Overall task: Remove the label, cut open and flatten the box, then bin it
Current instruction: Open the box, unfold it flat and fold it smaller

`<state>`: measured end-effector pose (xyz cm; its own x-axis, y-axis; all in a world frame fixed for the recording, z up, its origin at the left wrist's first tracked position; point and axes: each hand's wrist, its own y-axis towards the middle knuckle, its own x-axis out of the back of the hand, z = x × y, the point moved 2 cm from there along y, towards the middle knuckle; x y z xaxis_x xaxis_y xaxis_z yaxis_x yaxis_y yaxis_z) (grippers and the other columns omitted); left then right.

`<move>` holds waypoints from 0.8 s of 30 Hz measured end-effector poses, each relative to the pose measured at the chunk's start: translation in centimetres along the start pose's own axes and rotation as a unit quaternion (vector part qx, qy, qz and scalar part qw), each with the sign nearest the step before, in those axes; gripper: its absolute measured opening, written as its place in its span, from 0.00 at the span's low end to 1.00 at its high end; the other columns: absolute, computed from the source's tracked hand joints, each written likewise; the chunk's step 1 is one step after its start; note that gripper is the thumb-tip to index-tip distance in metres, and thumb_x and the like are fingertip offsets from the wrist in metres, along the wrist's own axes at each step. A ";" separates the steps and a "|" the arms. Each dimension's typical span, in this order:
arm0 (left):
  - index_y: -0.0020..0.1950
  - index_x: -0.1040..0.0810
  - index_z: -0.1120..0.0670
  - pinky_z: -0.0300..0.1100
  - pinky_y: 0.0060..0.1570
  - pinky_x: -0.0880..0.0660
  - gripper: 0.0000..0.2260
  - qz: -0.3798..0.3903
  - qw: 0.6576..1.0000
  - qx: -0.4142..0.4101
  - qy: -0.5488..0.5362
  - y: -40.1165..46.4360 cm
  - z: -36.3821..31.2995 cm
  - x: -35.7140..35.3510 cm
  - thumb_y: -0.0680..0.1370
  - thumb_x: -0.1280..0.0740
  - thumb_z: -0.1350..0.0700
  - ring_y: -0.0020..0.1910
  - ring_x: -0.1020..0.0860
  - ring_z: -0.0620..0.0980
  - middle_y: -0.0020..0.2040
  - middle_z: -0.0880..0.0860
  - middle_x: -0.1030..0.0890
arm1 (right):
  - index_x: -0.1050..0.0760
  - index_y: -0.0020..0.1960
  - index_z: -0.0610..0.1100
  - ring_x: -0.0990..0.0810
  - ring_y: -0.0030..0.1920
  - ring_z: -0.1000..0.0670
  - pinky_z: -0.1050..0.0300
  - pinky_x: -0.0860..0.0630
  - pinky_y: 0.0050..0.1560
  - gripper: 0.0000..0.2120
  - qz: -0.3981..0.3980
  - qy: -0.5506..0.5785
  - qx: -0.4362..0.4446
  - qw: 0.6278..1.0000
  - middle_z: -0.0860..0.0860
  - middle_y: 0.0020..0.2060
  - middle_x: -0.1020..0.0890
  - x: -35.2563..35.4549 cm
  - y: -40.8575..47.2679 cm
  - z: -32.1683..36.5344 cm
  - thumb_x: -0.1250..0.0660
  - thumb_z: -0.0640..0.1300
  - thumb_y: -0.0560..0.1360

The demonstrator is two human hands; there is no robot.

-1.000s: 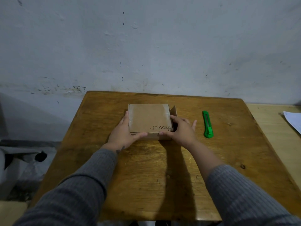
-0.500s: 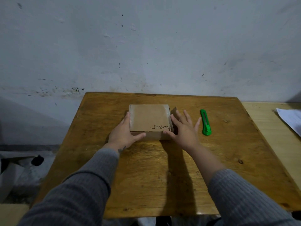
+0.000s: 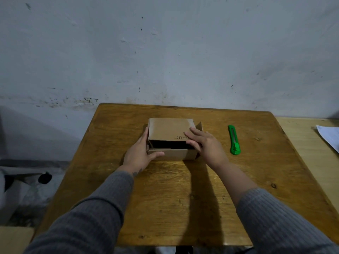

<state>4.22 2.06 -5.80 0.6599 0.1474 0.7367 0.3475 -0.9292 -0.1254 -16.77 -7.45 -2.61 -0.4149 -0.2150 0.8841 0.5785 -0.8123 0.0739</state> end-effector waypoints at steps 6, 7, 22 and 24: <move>0.78 0.45 0.49 0.48 0.63 0.28 0.44 0.020 1.000 -0.014 0.005 -0.5 0.0 -0.1 0.69 0.27 0.39 0.67 0.29 0.50 0.72 0.49 0.30 | 0.30 0.69 0.48 0.28 0.67 0.51 0.56 0.31 0.67 0.22 -0.154 0.147 -0.028 0.977 0.49 0.66 0.24 1.7 0.5 1.1 0.35 0.51 0.76; 0.79 0.47 0.48 0.49 0.64 0.28 0.44 0.023 1.000 -0.014 -0.003 -0.7 0.1 -0.2 0.69 0.28 0.39 0.68 0.30 0.49 0.73 0.48 0.31 | 0.31 0.69 0.48 0.29 0.66 0.51 0.56 0.31 0.65 0.23 -0.173 0.165 -0.049 0.970 0.50 0.66 0.25 1.8 0.7 1.2 0.34 0.52 0.76; 0.74 0.71 0.39 0.56 0.70 0.35 0.38 -0.151 0.961 -0.195 0.129 0.4 -2.8 0.5 0.80 0.41 0.44 0.75 0.40 0.51 0.79 0.49 0.51 | 0.51 0.76 0.51 0.43 0.76 0.46 0.41 0.44 0.74 0.41 -0.152 0.207 -0.165 0.952 0.50 0.76 0.40 0.2 1.1 0.2 0.34 0.60 0.72; 0.75 0.69 0.42 0.54 0.68 0.32 0.39 -0.165 0.957 -0.194 0.136 0.7 -2.8 0.4 0.79 0.39 0.43 0.71 0.34 0.53 0.77 0.53 0.46 | 0.60 0.78 0.50 0.58 0.77 0.44 0.37 0.61 0.73 0.48 -0.053 0.077 -0.220 0.971 0.48 0.78 0.54 -1.1 0.4 -1.1 0.39 0.69 0.69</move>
<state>2.85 0.54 -3.68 0.3396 0.4099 0.8465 0.1989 -0.9110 0.3613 -16.78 -8.14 -4.08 -0.5752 -0.1684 0.8005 0.1854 -0.9800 -0.0729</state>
